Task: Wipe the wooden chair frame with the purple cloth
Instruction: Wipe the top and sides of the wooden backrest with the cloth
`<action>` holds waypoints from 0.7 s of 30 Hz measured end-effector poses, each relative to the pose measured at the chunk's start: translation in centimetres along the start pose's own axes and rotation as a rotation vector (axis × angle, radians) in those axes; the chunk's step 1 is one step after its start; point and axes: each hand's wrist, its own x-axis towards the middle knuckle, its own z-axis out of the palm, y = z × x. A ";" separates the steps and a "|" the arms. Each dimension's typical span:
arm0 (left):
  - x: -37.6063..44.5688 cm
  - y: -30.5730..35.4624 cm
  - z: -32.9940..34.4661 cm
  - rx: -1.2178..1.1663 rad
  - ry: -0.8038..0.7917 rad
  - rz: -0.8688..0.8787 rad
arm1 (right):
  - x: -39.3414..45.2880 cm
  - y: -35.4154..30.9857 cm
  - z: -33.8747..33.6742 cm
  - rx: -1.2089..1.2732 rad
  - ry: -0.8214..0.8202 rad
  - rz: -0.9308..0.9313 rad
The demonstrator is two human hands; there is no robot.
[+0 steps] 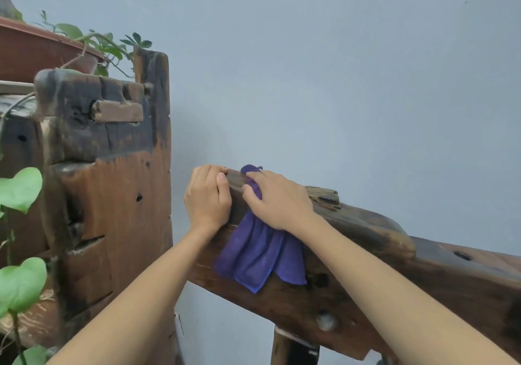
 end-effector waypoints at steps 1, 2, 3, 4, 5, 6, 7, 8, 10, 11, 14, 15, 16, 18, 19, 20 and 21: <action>-0.1 0.2 -0.1 0.026 -0.005 0.003 | -2.0 0.6 0.0 -0.092 0.120 -0.011; -0.1 0.4 -0.2 0.050 -0.014 0.004 | -3.9 1.4 0.1 -0.167 0.221 -0.014; -0.1 0.5 -0.3 0.079 -0.025 0.001 | -5.4 2.3 0.2 -0.221 0.306 -0.014; -0.3 0.9 -0.4 0.111 -0.038 -0.005 | -6.9 3.5 0.3 -0.259 0.387 -0.012; -0.6 1.2 -0.6 0.148 -0.045 -0.011 | -8.0 4.6 0.5 -0.294 0.465 -0.019; -0.9 1.5 -0.7 0.176 -0.054 -0.015 | -8.8 5.6 0.6 -0.321 0.523 -0.025; -1.5 2.0 -0.8 0.196 -0.064 -0.017 | -9.5 6.5 0.7 -0.339 0.548 -0.026; -2.2 2.5 -0.9 0.213 -0.078 -0.014 | -10.0 7.2 0.7 -0.353 0.555 -0.033; -4.1 3.8 -0.8 0.246 -0.125 0.016 | -11.1 8.4 0.4 -0.381 0.539 -0.054; -5.0 4.6 -0.7 0.267 -0.164 0.070 | -11.5 8.9 0.1 -0.391 0.527 -0.055; -8.1 8.5 0.5 0.284 -0.317 0.348 | -13.0 11.0 -1.2 -0.380 0.499 -0.025; -8.9 10.2 1.1 0.263 -0.358 0.411 | -13.8 11.7 -1.5 -0.374 0.498 -0.008; -9.6 11.9 1.8 0.234 -0.384 0.448 | -14.5 12.5 -1.8 -0.370 0.497 0.013; -10.5 15.5 3.2 0.185 -0.419 0.474 | -16.1 13.9 -2.2 -0.362 0.505 0.048; -11.1 17.7 4.2 0.165 -0.431 0.496 | -17.3 15.0 -2.6 -0.368 0.517 0.065; -11.4 19.2 4.9 0.155 -0.437 0.522 | -18.2 15.8 -2.7 -0.377 0.528 0.072; -11.9 20.7 5.7 0.154 -0.451 0.548 | -19.3 16.7 -2.9 -0.390 0.541 0.072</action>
